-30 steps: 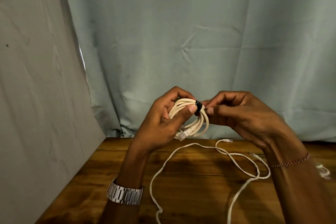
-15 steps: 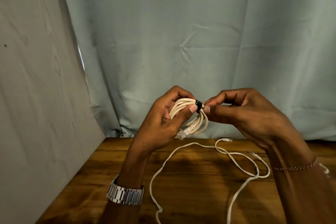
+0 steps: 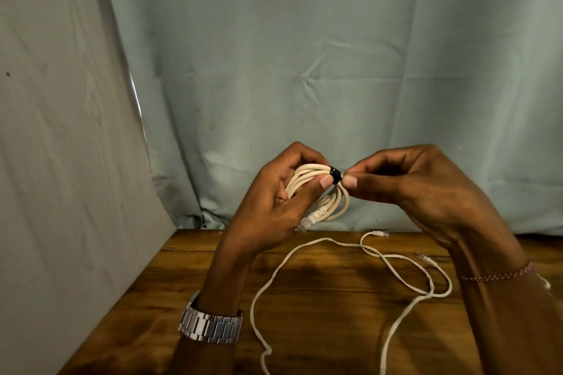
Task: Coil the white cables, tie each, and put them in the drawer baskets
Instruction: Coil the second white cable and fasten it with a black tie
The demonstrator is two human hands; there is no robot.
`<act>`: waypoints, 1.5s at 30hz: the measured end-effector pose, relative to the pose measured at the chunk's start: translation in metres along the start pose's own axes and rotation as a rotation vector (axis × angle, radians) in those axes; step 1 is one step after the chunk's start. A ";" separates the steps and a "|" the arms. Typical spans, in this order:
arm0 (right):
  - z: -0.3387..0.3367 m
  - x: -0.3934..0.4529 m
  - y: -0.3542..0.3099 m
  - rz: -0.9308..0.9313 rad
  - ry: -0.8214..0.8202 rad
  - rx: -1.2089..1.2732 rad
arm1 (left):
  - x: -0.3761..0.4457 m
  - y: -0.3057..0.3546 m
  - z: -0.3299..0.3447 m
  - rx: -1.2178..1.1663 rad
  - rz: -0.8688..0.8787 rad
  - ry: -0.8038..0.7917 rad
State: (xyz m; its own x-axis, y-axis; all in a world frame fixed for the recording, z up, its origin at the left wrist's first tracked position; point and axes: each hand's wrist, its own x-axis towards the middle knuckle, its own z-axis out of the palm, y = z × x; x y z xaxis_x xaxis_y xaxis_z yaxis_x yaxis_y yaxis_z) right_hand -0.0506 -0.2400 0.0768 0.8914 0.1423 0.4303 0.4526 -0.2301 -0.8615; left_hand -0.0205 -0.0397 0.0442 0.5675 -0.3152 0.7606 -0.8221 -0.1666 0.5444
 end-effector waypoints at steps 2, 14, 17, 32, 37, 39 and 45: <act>0.000 -0.001 -0.002 -0.029 -0.016 -0.069 | 0.000 -0.001 0.001 -0.012 0.000 -0.005; 0.013 0.006 0.005 -0.156 0.098 -0.039 | -0.001 0.000 -0.001 -0.101 -0.065 0.019; 0.012 0.008 0.007 -0.163 0.070 0.023 | -0.001 0.000 0.000 -0.148 -0.080 0.032; 0.001 0.012 0.015 -0.270 -0.119 -0.024 | -0.002 -0.002 -0.002 -0.231 -0.128 -0.037; 0.000 0.014 0.018 -0.306 -0.130 -0.119 | -0.002 0.000 -0.001 -0.157 -0.148 -0.052; 0.000 0.014 0.019 -0.314 -0.135 -0.143 | -0.002 0.001 0.000 -0.104 -0.163 -0.053; 0.004 0.014 0.019 -0.307 -0.089 -0.185 | -0.001 0.002 -0.001 0.011 -0.179 -0.052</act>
State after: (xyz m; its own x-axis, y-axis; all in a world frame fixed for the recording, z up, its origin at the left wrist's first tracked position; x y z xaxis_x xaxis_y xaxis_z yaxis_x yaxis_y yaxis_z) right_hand -0.0292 -0.2389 0.0657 0.7117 0.3132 0.6288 0.7023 -0.3329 -0.6292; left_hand -0.0225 -0.0381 0.0444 0.7023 -0.3272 0.6323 -0.7085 -0.2350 0.6654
